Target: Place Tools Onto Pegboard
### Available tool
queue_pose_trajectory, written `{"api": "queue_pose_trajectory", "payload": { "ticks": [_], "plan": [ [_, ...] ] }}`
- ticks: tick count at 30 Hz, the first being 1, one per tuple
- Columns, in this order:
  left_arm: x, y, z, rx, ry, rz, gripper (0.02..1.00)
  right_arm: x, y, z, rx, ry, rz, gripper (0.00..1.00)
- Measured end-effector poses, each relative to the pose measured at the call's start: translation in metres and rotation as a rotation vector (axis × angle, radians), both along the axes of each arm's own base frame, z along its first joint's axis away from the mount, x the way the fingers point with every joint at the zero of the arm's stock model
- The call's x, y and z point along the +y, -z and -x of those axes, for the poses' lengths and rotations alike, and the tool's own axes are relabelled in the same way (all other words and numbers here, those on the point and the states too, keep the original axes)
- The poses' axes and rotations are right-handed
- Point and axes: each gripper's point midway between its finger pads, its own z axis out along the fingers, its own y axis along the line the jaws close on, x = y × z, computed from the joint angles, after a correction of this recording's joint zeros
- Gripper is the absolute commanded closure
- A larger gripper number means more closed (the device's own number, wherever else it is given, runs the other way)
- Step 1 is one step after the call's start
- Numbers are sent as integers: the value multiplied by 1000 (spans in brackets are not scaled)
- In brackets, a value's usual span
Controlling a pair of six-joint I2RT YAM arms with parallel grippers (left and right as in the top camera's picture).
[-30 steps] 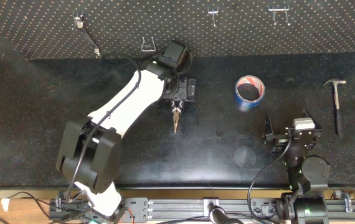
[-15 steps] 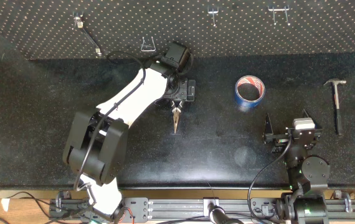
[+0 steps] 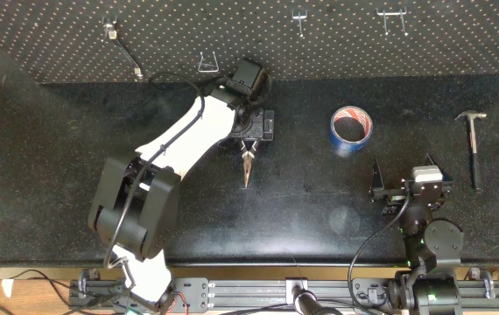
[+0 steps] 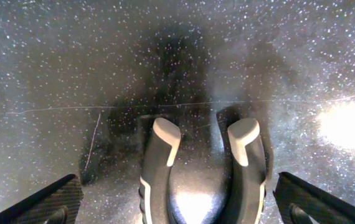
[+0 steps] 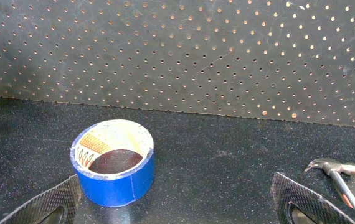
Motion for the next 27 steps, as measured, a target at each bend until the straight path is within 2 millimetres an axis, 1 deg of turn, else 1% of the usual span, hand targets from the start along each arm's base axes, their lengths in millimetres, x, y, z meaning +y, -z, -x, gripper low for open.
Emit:
{"api": "queue_pose_trajectory", "payload": {
  "ticks": [9, 13, 27],
  "plan": [
    [-5, -5, -4, -17, 9, 8, 20, 0, 0, 0, 0, 0, 0, 5],
    [-5, 1, -3, -3, 9, 1, 20, 0, 0, 0, 0, 0, 0, 5],
    [-3, 4, -4, -3, 11, -12, 20, 0, 0, 0, 0, 0, 0, 5]
  ]
}}
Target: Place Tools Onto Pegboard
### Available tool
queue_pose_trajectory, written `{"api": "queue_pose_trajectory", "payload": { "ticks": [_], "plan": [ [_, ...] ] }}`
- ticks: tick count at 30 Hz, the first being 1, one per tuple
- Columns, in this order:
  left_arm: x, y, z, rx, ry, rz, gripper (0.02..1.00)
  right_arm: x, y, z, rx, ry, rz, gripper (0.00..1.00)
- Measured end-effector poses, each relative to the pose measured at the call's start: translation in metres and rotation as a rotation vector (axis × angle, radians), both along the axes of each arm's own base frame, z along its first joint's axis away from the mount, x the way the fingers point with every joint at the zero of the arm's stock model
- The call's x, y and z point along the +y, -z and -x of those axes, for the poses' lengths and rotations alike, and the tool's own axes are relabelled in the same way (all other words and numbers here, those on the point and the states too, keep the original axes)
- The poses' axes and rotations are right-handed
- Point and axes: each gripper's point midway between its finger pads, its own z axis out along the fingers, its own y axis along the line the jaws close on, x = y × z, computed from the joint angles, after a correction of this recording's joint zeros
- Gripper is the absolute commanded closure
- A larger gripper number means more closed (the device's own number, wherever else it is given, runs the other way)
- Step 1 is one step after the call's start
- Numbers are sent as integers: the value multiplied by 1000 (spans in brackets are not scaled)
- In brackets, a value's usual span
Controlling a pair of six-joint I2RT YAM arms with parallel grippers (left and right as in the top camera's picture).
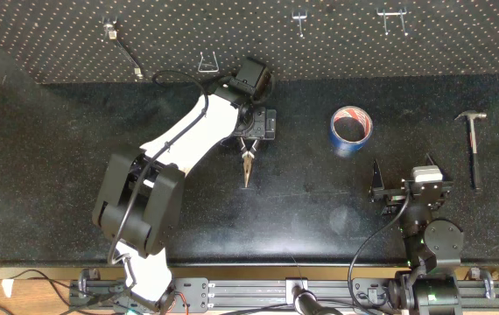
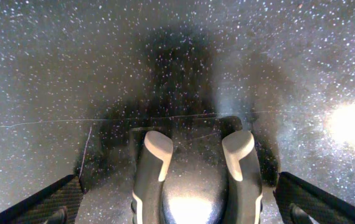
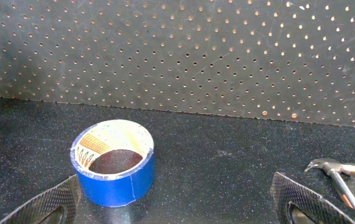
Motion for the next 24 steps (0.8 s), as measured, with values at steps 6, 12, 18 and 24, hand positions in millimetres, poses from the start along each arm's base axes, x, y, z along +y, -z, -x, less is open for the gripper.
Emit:
{"api": "queue_pose_trajectory", "payload": {
  "ticks": [6, 12, 18, 24],
  "plan": [
    [0, 0, 0, 0, 0, 0, 20, 0, 0, 0, 0, 0, 0, 5],
    [0, 0, -2, -8, -1, 0, 20, 0, 0, 0, 0, 0, 0, 5],
    [0, 0, -3, -10, -1, -3, 20, 0, 0, 0, 0, 0, 0, 5],
    [-1, 0, -3, -8, -1, 0, 31, 0, 0, 0, 0, 0, 0, 5]
  ]
}}
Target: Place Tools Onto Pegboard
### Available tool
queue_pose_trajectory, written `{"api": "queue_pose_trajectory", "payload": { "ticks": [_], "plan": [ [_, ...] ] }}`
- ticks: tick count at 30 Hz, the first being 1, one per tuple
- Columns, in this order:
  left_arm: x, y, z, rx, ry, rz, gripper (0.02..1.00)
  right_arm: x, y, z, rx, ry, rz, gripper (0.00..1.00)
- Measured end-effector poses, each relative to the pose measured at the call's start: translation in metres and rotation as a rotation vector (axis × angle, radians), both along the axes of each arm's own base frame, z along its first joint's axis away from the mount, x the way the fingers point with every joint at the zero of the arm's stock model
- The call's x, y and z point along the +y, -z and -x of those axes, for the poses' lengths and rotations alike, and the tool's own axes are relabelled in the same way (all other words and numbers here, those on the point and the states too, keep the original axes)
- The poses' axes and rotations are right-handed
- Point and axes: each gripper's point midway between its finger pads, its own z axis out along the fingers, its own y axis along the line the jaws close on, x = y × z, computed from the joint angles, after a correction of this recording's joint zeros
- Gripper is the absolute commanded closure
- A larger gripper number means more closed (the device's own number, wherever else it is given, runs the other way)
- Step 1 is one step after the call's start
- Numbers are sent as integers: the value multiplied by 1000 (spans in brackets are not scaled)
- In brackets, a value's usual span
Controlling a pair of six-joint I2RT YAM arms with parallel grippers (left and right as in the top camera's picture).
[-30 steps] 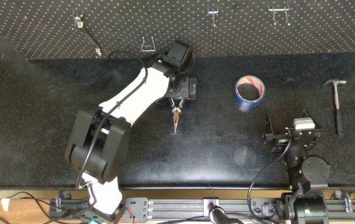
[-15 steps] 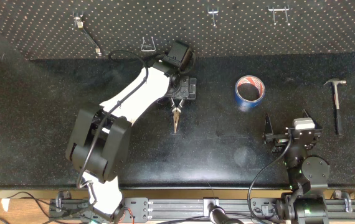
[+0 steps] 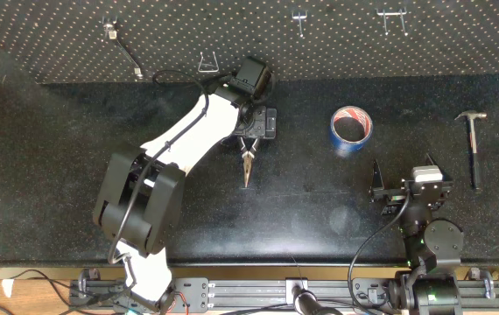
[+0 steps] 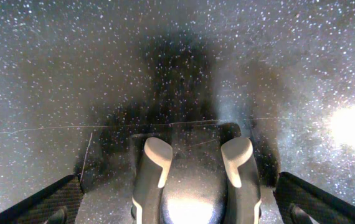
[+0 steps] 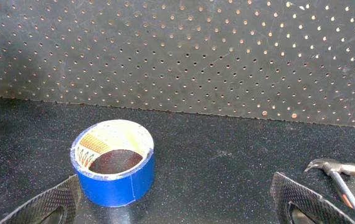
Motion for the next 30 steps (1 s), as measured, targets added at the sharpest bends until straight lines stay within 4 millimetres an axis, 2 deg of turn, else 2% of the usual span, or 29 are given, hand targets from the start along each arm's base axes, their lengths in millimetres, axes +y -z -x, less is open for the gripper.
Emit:
{"api": "queue_pose_trajectory", "payload": {
  "ticks": [3, 9, 22, 30],
  "plan": [
    [0, 0, 0, 0, 3, -1, 130, 0, 0, 0, 0, 0, 0, 5],
    [0, 0, 0, 0, 9, -2, 202, 0, 0, 0, 0, 0, 0, 5],
    [-2, 0, 4, 20, 14, 10, 244, 0, 0, 0, 0, 0, 0, 5],
    [-7, -1, 6, 32, 20, 40, 316, 0, 0, 0, 0, 0, 0, 7]
  ]
}}
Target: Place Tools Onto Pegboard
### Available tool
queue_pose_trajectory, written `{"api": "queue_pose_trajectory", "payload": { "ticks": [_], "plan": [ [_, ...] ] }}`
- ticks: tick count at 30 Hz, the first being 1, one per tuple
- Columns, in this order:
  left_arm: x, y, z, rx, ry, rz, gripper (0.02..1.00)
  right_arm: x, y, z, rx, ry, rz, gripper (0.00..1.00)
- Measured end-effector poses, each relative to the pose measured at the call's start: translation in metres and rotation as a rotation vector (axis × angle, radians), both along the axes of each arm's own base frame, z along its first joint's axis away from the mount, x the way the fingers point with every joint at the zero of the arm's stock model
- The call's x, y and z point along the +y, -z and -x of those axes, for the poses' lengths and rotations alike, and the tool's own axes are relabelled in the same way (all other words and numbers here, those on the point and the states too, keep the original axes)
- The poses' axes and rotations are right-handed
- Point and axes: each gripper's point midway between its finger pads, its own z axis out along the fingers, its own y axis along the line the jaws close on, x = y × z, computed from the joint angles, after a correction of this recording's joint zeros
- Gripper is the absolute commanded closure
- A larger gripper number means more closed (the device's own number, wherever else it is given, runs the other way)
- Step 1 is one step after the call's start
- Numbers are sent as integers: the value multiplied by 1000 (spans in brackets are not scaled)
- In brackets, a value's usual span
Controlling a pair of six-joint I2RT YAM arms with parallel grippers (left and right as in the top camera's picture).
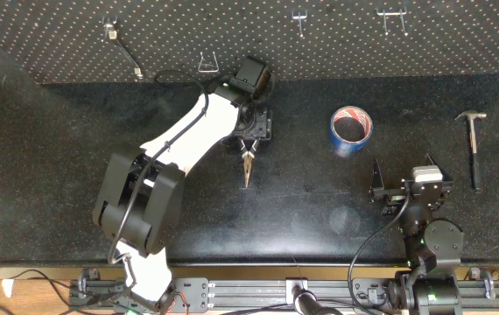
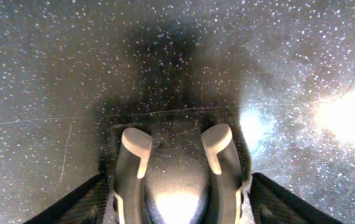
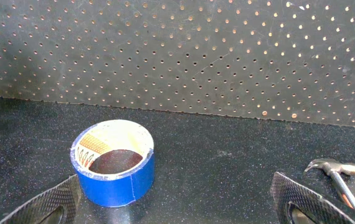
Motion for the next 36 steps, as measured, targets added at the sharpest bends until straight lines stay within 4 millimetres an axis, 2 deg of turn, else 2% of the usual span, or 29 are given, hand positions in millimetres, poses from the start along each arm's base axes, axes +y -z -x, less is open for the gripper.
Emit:
{"api": "queue_pose_trajectory", "payload": {
  "ticks": [16, 23, 27, 36],
  "plan": [
    [-2, 0, 1, 6, -12, 14, 314, 0, 0, 0, 0, 0, 0, 5],
    [5, 1, 5, 20, -20, -23, 321, 0, 0, 0, 0, 0, 0, 5],
    [6, 1, 5, 19, -21, -26, 373, 0, 0, 0, 0, 0, 0, 5],
    [6, 1, 4, 18, -21, -27, 395, 0, 0, 0, 0, 0, 0, 5]
  ]
}}
